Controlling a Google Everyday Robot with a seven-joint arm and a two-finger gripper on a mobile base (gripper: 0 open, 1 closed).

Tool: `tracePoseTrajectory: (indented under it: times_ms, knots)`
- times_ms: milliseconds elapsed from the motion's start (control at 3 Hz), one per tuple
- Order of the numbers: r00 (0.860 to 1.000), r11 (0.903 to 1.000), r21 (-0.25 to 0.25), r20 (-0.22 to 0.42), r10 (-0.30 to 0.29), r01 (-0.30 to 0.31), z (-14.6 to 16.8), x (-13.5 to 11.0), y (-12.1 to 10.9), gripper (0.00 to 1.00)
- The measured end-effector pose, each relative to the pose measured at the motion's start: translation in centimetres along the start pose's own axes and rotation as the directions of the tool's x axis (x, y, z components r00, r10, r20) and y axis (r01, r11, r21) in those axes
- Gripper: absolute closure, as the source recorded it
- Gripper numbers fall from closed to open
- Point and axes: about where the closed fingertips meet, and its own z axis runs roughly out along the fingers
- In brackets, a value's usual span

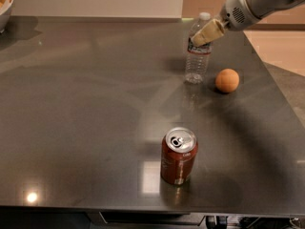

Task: Move water bottle near orange

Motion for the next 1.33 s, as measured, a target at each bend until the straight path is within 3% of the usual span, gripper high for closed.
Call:
tracePoseTrajectory:
  times_ms: [1333]
  knots:
    - [0.999, 0.9982, 0.048, 0.007, 0.035, -0.035, -0.5, 2.6, -1.7, 1.0]
